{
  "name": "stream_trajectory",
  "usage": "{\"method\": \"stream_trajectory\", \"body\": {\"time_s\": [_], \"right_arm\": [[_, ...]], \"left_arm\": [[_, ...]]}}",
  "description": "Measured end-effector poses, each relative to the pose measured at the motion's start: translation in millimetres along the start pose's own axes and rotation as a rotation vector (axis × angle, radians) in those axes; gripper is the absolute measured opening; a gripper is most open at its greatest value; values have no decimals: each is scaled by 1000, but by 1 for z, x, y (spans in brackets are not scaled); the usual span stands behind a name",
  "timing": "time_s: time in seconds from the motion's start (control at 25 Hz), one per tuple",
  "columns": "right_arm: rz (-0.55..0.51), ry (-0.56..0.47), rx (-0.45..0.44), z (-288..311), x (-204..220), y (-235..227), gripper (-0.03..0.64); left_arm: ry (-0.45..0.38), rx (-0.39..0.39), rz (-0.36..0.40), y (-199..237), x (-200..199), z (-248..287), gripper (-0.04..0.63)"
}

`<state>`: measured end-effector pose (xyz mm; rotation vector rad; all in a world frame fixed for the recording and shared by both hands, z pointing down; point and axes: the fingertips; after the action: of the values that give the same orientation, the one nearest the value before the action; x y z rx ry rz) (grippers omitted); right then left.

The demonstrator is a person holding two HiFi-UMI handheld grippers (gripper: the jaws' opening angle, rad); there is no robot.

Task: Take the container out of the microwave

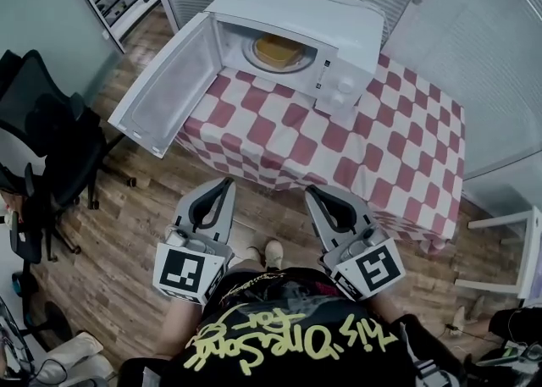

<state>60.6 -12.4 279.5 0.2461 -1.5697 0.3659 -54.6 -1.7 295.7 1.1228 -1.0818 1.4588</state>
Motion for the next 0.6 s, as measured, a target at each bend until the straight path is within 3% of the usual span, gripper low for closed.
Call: {"method": "stream_trajectory", "body": {"time_s": [0.36, 0.6], "right_arm": [[5, 2, 7, -4, 3, -13, 11], [22, 12, -37, -3, 8, -10, 11]], "left_arm": [[-13, -17, -7, -3, -1, 9, 9], [1, -61, -15, -4, 2, 6, 9]]}}
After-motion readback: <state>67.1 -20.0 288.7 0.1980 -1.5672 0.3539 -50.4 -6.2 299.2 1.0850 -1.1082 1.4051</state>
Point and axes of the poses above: the fingertips, and each gripper's own axes: z forward along the fingers, y to its left, x out of its underside, and after that the axes turned 12 degrees about -x, right-handed
